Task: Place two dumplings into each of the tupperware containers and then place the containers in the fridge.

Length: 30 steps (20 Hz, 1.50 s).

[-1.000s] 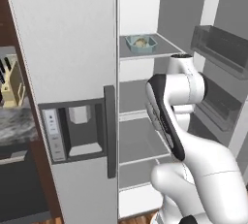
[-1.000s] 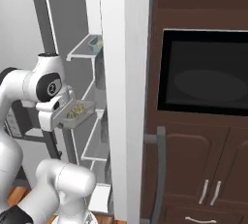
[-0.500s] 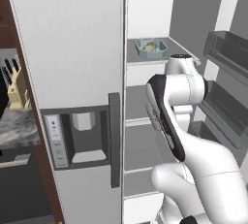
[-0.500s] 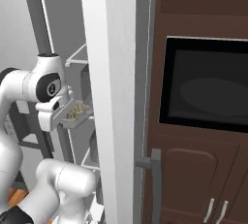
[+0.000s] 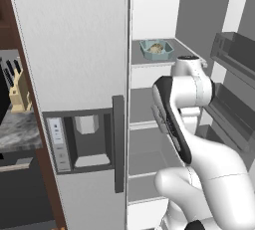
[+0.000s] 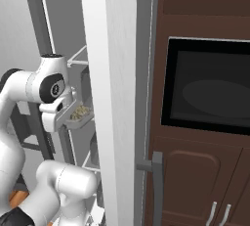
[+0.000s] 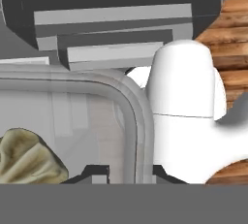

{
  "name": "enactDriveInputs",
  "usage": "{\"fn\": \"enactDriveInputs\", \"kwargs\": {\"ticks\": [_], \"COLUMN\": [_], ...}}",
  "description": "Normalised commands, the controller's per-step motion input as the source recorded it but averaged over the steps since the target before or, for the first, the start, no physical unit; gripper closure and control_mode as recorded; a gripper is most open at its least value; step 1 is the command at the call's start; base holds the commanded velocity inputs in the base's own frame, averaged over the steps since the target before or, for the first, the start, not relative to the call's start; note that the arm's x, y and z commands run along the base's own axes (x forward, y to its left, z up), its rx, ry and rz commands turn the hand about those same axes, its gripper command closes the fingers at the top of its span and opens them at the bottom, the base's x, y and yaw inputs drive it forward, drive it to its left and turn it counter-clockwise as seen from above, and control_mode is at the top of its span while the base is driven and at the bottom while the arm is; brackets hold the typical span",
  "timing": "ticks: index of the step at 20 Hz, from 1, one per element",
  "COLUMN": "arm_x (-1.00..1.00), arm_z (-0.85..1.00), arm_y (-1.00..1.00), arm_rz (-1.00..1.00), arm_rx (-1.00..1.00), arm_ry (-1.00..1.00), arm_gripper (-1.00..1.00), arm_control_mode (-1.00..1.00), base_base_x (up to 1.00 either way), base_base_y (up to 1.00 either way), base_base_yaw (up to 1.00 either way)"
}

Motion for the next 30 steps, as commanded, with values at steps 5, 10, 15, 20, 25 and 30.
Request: {"fn": "enactDriveInputs", "kwargs": {"ticks": [5,10,15,20,25,30], "arm_x": [0.48,0.41,0.55,0.7,0.51,0.46], "arm_z": [-0.24,-0.27,-0.17,-0.1,-0.18,-0.3], "arm_y": [-0.52,-0.06,-0.43,-0.26,0.01,0.01], "arm_rz": [0.0,0.03,0.04,0.04,0.0,0.0], "arm_rx": [0.01,0.01,0.03,0.02,0.0,0.0], "arm_ry": [-0.07,-0.25,-0.08,-0.02,0.0,-0.05], "arm_gripper": [1.0,1.0,1.0,1.0,1.0,1.0], "arm_control_mode": [-1.0,-1.0,-1.0,-1.0,-1.0,-1.0], "base_base_x": [0.0,0.0,0.0,0.0,0.0,0.0], "base_base_y": [0.0,0.0,0.0,0.0,0.0,0.0], "base_base_yaw": [0.0,0.0,0.0,0.0,0.0,0.0]}}
